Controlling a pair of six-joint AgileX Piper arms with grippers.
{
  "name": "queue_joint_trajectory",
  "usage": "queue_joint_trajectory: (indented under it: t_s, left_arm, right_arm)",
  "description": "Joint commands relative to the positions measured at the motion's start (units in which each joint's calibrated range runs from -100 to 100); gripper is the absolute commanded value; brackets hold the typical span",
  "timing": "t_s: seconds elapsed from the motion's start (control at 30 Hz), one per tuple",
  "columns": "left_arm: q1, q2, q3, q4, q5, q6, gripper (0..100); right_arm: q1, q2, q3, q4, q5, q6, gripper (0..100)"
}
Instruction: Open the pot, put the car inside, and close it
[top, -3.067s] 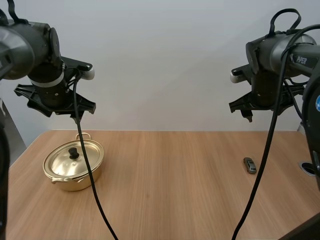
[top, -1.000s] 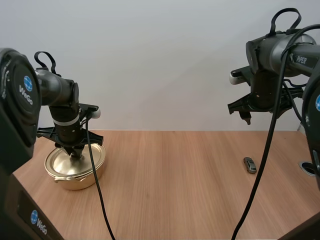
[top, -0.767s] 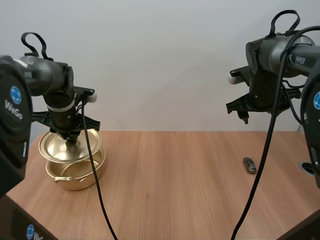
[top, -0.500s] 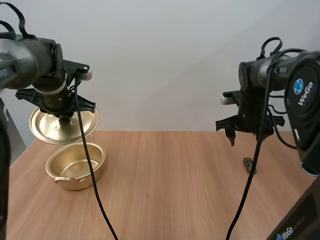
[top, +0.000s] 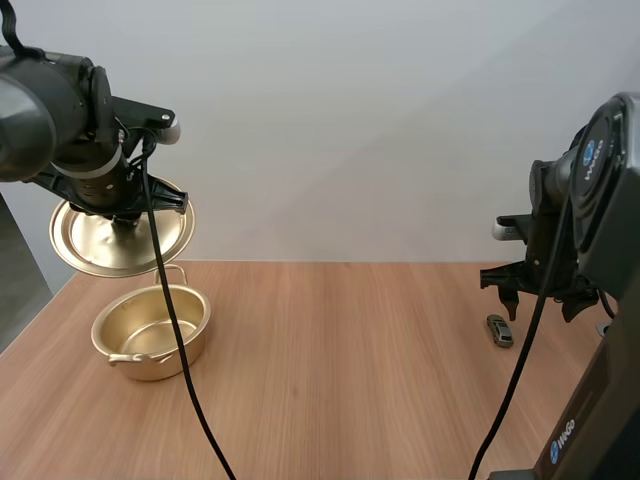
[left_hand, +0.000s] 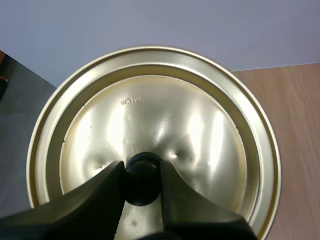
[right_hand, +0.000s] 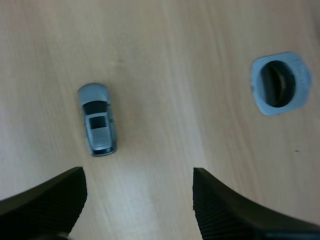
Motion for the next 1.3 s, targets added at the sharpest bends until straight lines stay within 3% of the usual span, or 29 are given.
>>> queue_joint_trajectory:
  t_s: [0.0,0.17,1.27]
  left_arm:
    - [-0.03,0.0,0.0,-0.2,0.1,0.1,0]
    - [-0.03,0.0,0.0,-0.4,0.1,0.5,0]
    - [-0.03,0.0,0.0,-0.7,-0.1,0.9,0]
  right_arm:
    - [0.0,0.1,0.1,3.0,0.0,-1.8,100]
    - [0.0,0.1,0.1,5.9,-0.8,-3.0,100]
    - [0.0,14.5,0.1,5.5,-16.0,-5.1,100]
